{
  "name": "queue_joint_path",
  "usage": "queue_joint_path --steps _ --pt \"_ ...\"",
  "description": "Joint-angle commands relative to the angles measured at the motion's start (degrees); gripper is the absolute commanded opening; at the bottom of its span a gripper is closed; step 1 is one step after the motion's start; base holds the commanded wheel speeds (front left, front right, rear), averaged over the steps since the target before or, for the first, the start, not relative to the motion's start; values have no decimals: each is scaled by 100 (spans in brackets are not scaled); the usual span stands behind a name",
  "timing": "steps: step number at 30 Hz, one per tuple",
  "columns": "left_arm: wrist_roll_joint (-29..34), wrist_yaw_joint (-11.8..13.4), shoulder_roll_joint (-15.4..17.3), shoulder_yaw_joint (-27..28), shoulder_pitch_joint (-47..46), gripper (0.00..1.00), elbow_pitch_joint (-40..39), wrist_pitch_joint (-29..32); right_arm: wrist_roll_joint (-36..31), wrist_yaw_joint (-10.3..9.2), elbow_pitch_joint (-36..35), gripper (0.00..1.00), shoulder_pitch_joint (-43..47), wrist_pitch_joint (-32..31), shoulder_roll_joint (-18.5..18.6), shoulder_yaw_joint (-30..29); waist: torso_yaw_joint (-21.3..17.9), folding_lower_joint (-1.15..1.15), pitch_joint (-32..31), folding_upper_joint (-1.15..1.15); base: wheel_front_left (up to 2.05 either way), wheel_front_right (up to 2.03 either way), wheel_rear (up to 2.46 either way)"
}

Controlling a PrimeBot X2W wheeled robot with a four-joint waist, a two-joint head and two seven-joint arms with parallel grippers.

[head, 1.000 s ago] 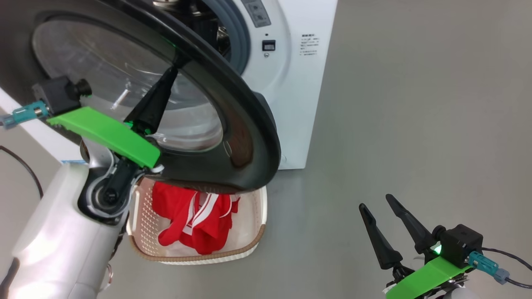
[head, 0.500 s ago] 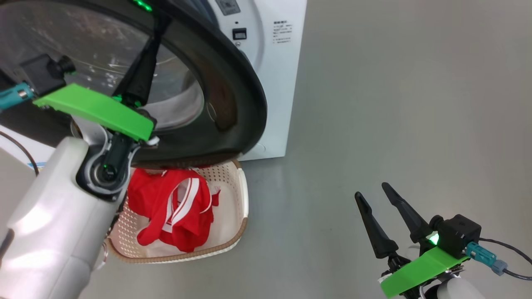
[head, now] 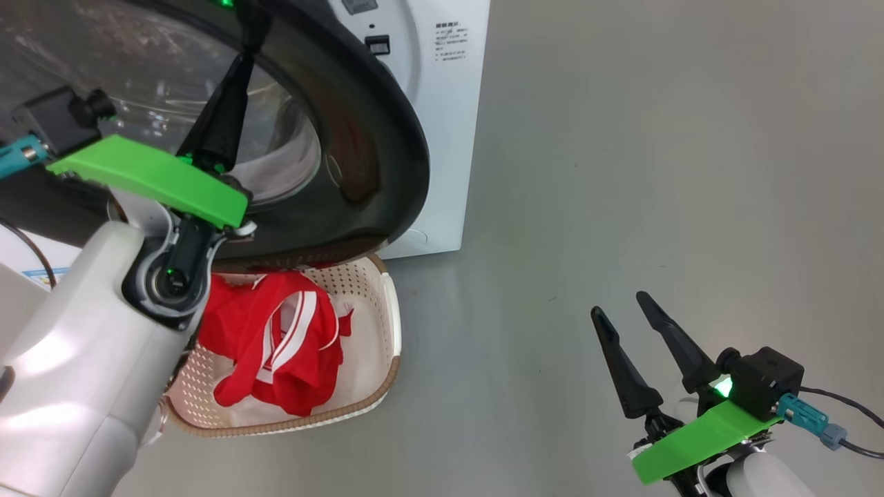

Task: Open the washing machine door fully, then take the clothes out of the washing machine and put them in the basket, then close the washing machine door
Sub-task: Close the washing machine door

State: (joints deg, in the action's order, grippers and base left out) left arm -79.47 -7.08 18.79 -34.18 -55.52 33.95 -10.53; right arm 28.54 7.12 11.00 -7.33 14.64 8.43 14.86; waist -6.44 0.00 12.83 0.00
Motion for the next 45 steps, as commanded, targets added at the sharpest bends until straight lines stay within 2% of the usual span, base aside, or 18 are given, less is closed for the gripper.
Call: queue_joint_path --steps 1,13,19,20,21,22,26,27,29,31,45 --pt "-62 -41 270 98 -190 0 -99 -78 -76 36 -140 100 -74 36 14 69 21 0 -16 0 0 0 0" --pt "-45 -41 562 -248 539 0 -280 -400 -89 36 -138 100 35 36 83 -27 229 0 -223 0 0 0 0" --pt "56 -41 643 -60 1142 0 -371 -441 -85 36 -143 100 128 36 116 -83 318 0 -332 0 0 0 0" --pt "118 -41 645 32 1276 3 -395 -443 -85 36 -147 100 149 36 121 -94 333 0 -353 0 0 0 0" --pt "174 -41 633 140 1417 17 -422 -444 -85 36 -151 100 174 36 126 -107 353 0 -376 0 0 0 0" --pt "240 -41 621 267 1557 25 -445 -444 -86 36 -156 100 199 36 131 -118 368 0 -394 0 0 0 0" --pt "576 -41 562 692 2148 50 -551 -445 -81 36 -155 100 298 36 160 -136 410 0 -494 0 0 0 0" --pt "688 -41 556 764 2289 60 -573 -445 -73 36 -151 100 315 36 172 -137 415 0 -519 0 0 0 0" --pt "853 -41 513 961 2569 85 -624 -446 -56 36 -143 100 349 36 197 -143 418 0 -571 0 0 0 0" --pt "1077 -41 495 1154 2845 98 -681 -446 -47 36 -140 100 383 36 217 -160 409 0 -615 0 0 0 0" --pt "2717 -41 72 2774 4705 100 -1179 -446 -41 36 -153 100 763 36 323 -289 179 0 -944 0 0 0 0"
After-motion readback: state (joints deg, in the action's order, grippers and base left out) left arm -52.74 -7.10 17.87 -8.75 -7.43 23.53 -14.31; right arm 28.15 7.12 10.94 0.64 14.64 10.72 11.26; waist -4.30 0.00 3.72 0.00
